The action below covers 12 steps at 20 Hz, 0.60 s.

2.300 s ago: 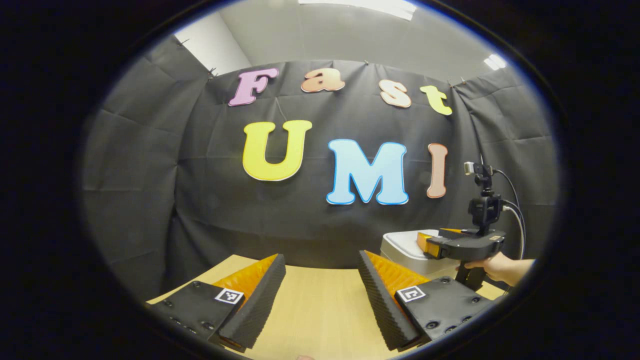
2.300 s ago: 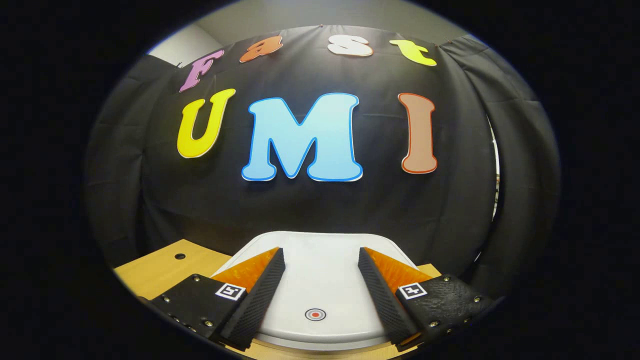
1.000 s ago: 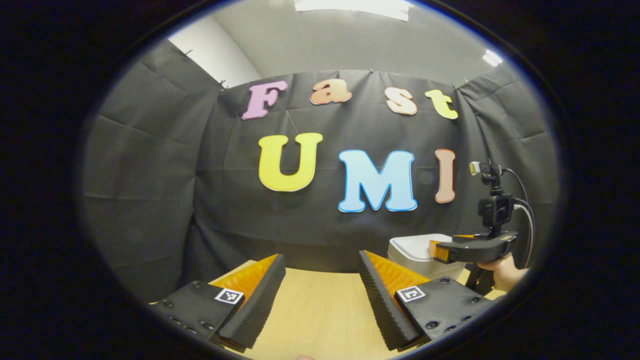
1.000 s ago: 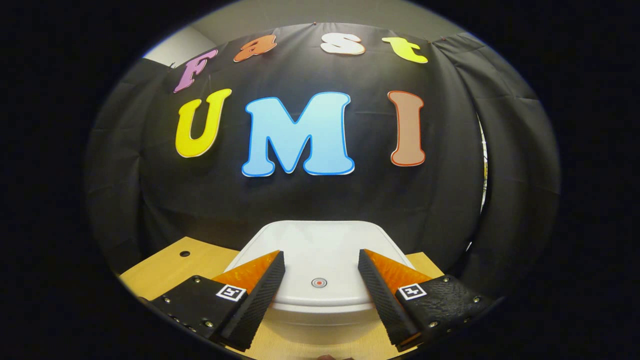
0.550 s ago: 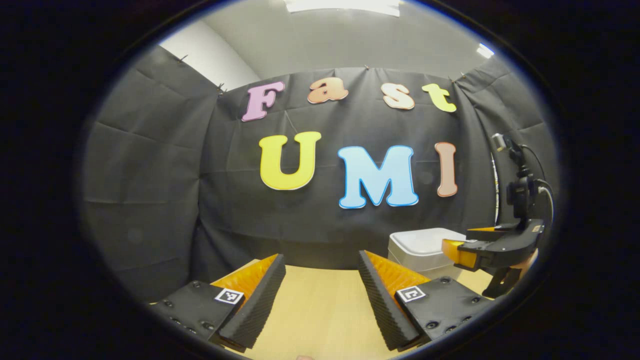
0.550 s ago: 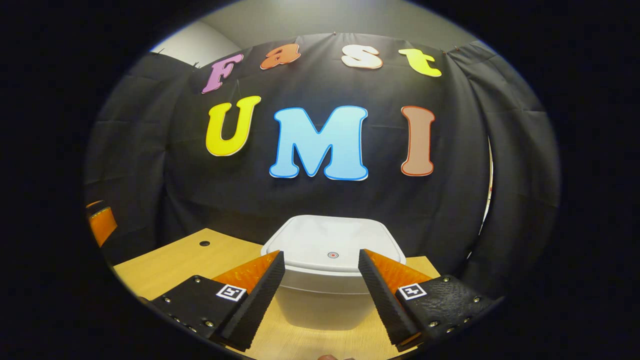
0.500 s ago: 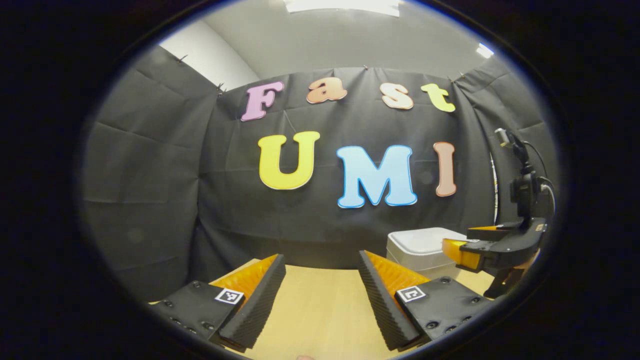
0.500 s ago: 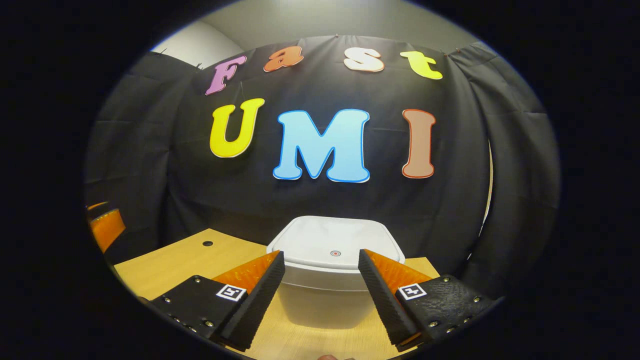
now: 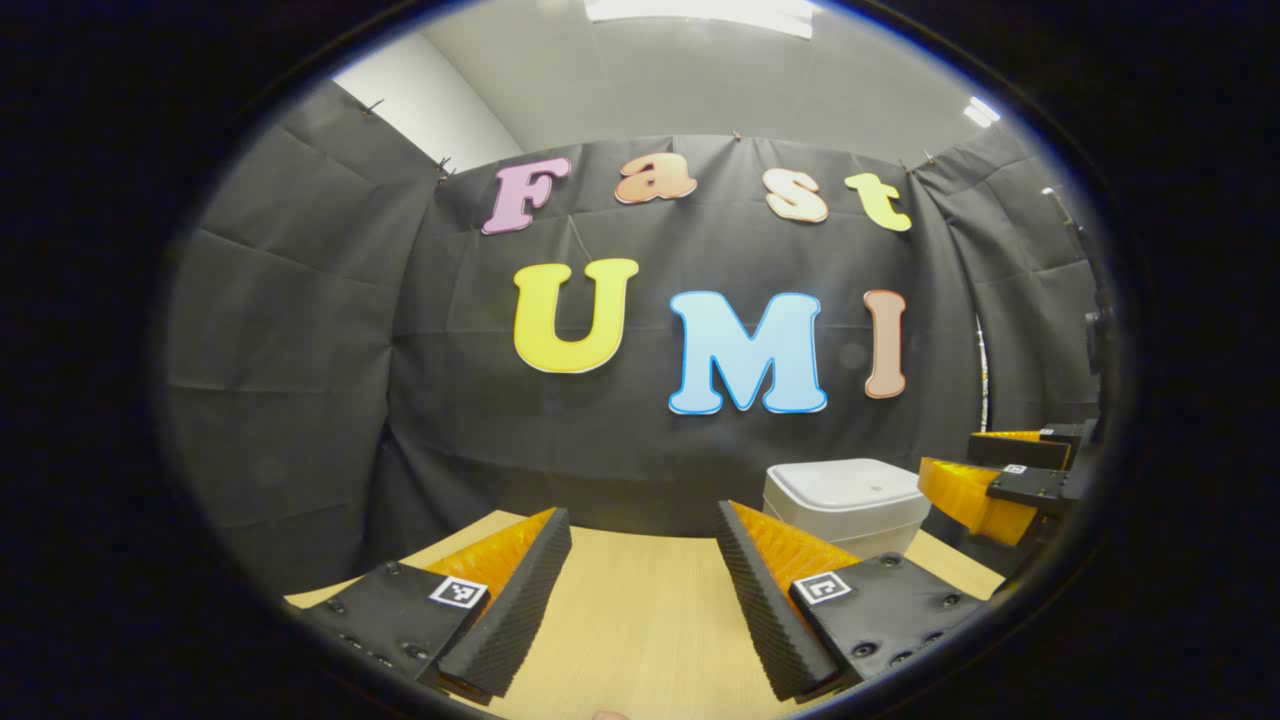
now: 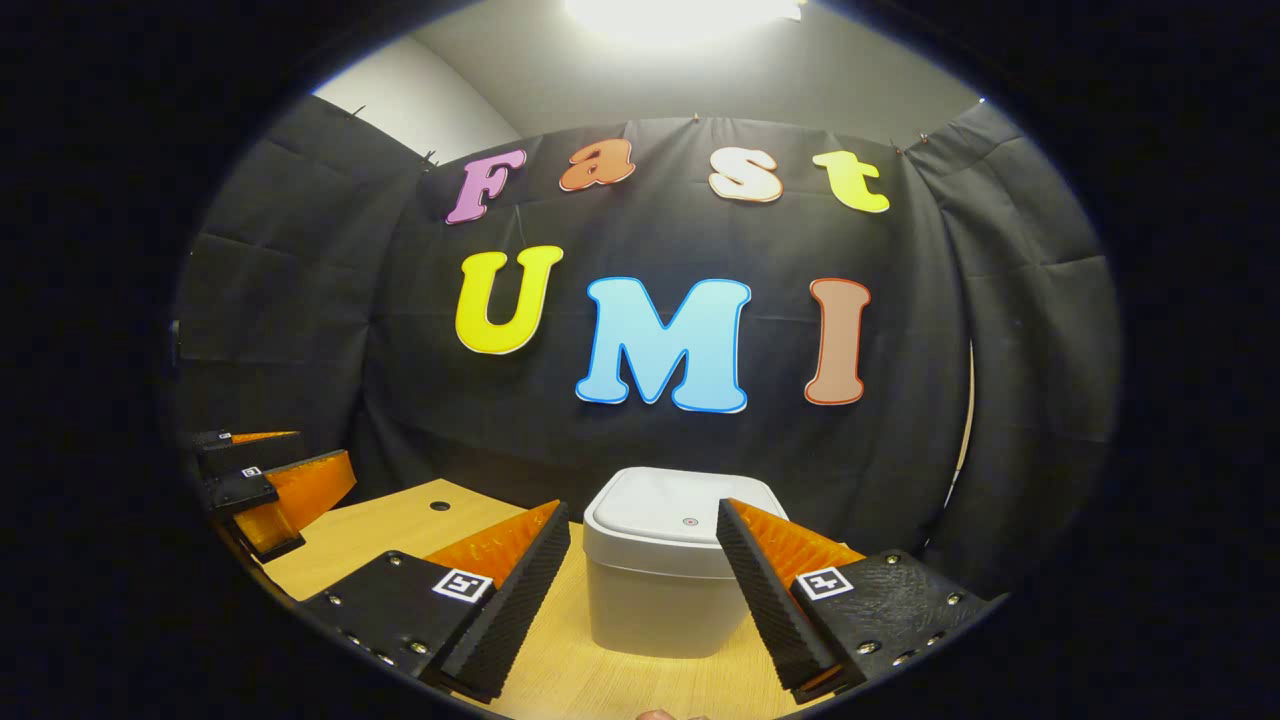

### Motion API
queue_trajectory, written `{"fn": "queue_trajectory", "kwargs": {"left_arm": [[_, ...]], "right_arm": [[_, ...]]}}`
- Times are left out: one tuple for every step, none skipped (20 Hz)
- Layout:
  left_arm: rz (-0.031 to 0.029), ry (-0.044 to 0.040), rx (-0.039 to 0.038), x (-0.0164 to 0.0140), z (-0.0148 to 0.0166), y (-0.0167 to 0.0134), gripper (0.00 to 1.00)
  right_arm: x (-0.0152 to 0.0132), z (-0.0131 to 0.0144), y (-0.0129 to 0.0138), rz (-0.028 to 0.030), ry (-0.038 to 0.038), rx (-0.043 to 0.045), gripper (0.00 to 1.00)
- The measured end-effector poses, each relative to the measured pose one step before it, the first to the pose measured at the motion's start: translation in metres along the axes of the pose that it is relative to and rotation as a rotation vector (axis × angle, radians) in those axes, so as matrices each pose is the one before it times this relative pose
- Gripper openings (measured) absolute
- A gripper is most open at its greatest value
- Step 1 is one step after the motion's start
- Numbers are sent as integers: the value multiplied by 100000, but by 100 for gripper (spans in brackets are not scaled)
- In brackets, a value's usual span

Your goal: Press the lid of the desktop garbage bin to open it, pick up the crumpled paper on the desktop and throw it into the bin, then pick up the pop can on the desktop and drop it into the bin, and finally close the garbage bin lid.

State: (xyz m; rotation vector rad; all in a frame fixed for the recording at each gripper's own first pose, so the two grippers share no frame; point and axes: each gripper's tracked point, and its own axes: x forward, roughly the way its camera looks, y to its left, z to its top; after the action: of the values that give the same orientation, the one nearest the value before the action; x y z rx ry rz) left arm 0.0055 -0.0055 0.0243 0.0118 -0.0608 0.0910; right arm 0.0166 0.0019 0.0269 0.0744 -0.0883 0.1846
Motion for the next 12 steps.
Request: {"fn": "queue_trajectory", "kwargs": {"left_arm": [[285,-3,18,-112,-113,183,95],[82,140,-119,-3,-172,321,95],[-378,160,-325,-82,-148,50,95],[-224,60,-258,2,-93,253,95],[-90,-38,-250,27,35,74,95],[-309,-115,-278,74,-14,257,95],[-606,-121,-145,40,81,54,95],[-669,-206,619,102,27,239,95],[-500,151,1238,123,-20,251,95],[-711,-57,1004,205,99,266,96],[-668,-215,571,235,185,48,95],[-1061,77,-5,217,40,86,95]], "right_arm": [[-353,278,350,338,-1068,339,95],[-219,169,313,-82,-496,586,94],[-190,104,345,75,-94,532,94],[-160,-44,291,95,-118,509,94],[-191,8,311,147,76,405,94],[-100,90,242,-303,-366,286,94],[-40,8,170,-590,-160,174,94],[-48,85,8,-857,-565,-3,95],[-67,94,-17,-1024,-202,109,95],[-86,93,53,-824,-324,368,94],[-140,258,8,-1223,-564,843,95],[-68,125,142,-678,-377,740,94]]}}
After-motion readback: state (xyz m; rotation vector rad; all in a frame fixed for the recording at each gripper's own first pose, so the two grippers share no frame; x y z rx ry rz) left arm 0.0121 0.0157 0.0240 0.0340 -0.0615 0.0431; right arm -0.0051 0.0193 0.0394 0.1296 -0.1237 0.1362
